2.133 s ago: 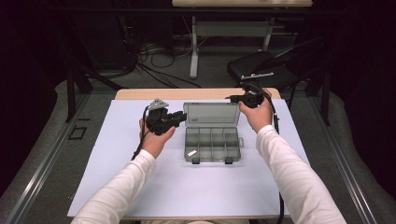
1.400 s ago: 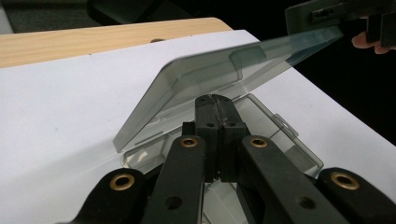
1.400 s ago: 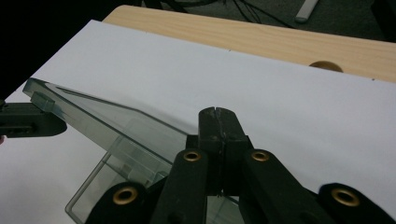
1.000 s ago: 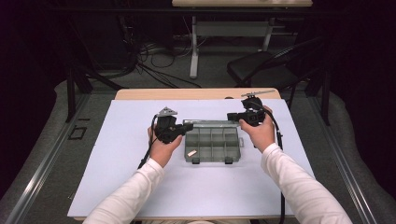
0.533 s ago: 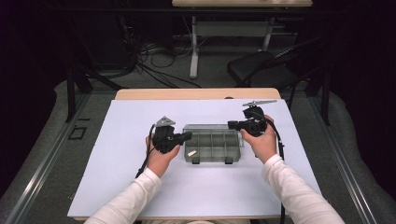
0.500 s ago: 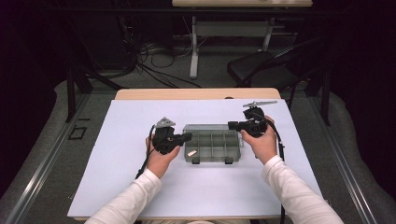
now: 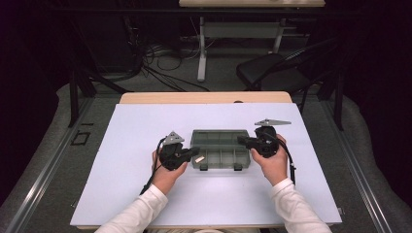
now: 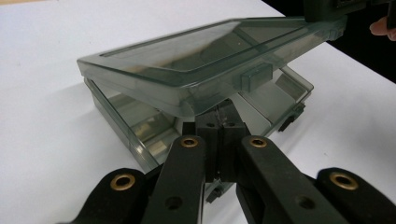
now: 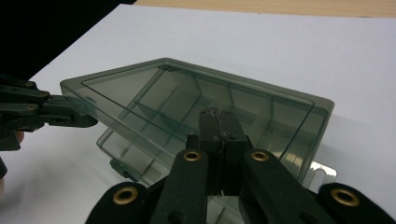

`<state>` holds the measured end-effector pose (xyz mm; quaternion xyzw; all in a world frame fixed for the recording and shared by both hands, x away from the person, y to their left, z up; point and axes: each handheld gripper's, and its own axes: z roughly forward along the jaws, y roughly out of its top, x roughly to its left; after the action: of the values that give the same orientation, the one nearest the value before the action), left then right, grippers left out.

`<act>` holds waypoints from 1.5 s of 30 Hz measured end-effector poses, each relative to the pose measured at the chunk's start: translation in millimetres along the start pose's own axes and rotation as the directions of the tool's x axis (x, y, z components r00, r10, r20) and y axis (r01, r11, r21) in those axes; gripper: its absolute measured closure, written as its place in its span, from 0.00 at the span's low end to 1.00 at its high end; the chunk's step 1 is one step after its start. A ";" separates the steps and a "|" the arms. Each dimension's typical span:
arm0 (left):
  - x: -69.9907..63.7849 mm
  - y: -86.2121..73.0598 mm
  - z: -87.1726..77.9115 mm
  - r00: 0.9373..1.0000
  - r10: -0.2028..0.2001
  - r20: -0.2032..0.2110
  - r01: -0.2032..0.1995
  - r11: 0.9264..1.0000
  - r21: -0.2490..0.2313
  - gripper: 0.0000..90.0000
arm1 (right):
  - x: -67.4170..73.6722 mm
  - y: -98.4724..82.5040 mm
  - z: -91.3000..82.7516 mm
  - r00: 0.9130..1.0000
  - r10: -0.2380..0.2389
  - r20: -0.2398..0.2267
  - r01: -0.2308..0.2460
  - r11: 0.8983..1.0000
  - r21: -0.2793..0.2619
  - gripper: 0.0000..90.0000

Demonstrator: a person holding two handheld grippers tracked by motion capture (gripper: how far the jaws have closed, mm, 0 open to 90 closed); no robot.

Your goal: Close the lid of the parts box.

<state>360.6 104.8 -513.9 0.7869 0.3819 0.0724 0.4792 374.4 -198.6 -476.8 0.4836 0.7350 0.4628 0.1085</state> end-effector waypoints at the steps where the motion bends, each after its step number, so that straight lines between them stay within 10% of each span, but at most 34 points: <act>1: -0.5 -1.5 0.1 1.000 0.005 -0.004 -0.005 1.000 -0.001 1.00 | 0.5 -0.8 0.0 1.000 -0.006 0.004 0.006 1.000 0.000 1.00; 25: -16.8 -14.9 -17.7 0.999 0.021 0.042 -0.022 1.000 0.022 1.00 | -4.7 -21.3 -4.6 1.000 -0.016 0.012 0.015 1.000 0.027 1.00; 45: 0.1 -5.3 -12.0 0.999 -0.029 0.038 0.029 1.000 -0.007 1.00 | -10.5 -37.8 -8.5 0.998 -0.007 0.064 0.000 0.994 0.109 1.00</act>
<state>352.1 114.6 -511.8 0.7806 0.3839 0.0518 0.4905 351.6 -216.0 -504.9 0.5023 0.7561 0.4059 0.1063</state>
